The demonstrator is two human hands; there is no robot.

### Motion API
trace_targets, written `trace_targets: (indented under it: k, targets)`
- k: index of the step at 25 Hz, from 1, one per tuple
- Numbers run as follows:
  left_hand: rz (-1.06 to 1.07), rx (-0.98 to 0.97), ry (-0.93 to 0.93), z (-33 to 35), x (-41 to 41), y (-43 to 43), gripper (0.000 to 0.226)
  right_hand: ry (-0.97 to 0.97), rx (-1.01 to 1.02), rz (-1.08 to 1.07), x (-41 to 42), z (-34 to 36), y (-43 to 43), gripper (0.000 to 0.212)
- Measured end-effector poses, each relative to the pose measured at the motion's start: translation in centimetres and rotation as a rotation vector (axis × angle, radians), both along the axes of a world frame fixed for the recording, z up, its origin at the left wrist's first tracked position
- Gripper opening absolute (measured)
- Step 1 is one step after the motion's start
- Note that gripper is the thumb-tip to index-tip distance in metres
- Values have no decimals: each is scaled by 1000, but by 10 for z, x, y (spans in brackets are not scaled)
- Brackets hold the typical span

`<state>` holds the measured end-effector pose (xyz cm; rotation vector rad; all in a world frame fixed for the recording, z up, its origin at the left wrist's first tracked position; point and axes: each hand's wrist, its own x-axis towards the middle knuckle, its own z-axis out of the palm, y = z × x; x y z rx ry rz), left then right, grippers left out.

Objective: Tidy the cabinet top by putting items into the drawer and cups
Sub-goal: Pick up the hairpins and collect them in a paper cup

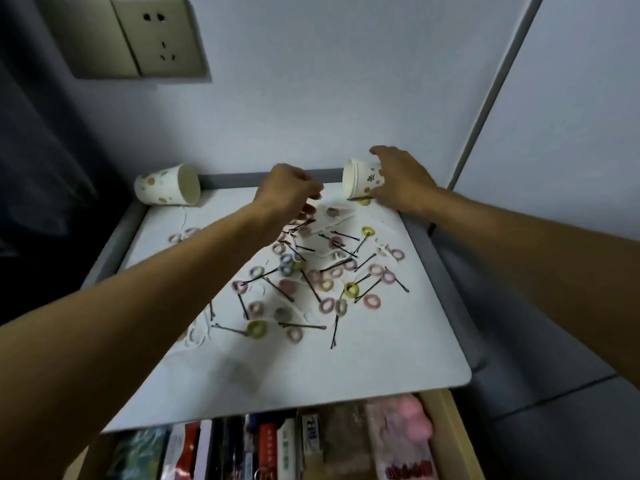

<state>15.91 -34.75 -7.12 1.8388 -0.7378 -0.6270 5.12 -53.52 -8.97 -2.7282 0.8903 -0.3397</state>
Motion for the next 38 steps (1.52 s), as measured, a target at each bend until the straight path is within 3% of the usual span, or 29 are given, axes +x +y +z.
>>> trace_targets:
  k: [6, 9, 15, 20, 22, 24, 26, 29, 35, 38]
  targets:
    - [-52, 77, -120, -18, 6, -92, 32, -24, -8, 65, 14, -24, -34, 76]
    - [45, 86, -167, -29, 3, -108, 20, -90, -6, 107, 11, -28, -38, 68]
    - [260, 24, -180, -16, 16, -88, 11, -65, 15, 98, 8, -23, -36, 69]
    - [409, 87, -544, 11, 30, -40, 24, 14, 40, 39, 10, -17, -29, 79]
    - [390, 14, -571, 22, 25, -17, 23, -4, 4, 2, 5, -3, -11, 87]
    - [310, -70, -490, 33, 12, 6, 19, -247, 83, -26, -3, 12, 22, 67]
    - [204, -159, -399, 42, -13, 34, 14, -503, 382, -1, -22, 25, 73, 35]
    - [65, -259, -224, 51, -57, 83, 17, -671, 829, 91, -68, 38, 157, 27]
    - [93, -368, 33, 43, -112, 168, 13, -561, 952, 266, -121, 35, 260, 51]
    - [251, -379, 143, 34, -119, 190, 44, -348, 769, 269, -120, 24, 269, 42]
